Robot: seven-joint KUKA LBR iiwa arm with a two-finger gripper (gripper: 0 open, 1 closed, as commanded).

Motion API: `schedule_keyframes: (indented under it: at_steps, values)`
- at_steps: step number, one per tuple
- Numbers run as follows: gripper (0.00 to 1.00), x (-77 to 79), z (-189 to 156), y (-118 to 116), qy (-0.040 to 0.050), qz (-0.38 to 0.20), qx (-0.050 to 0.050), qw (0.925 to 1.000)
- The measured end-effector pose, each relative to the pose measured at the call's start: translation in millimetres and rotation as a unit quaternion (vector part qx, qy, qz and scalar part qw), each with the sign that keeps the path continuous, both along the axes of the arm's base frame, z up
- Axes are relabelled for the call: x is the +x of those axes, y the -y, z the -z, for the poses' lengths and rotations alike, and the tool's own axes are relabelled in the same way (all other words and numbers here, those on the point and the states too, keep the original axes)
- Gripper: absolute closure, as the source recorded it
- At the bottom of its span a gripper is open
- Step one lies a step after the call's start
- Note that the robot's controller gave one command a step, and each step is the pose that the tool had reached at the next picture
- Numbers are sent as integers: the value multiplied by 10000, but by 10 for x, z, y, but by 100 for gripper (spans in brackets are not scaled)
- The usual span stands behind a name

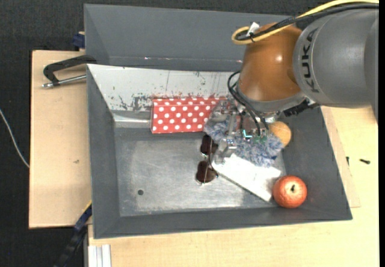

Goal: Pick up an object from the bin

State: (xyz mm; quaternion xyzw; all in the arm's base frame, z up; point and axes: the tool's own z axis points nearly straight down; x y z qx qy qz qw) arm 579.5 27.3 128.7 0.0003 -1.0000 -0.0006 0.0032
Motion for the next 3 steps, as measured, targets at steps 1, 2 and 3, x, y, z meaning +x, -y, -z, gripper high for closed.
schedule_keyframes:
  at_steps: [1,2,3]
  values:
    - [0,20,-42,0,39,2,2,10000]
    - [100,-110,538,54,71,280,22,9996]
    - [100,-110,538,54,71,280,22,9996]
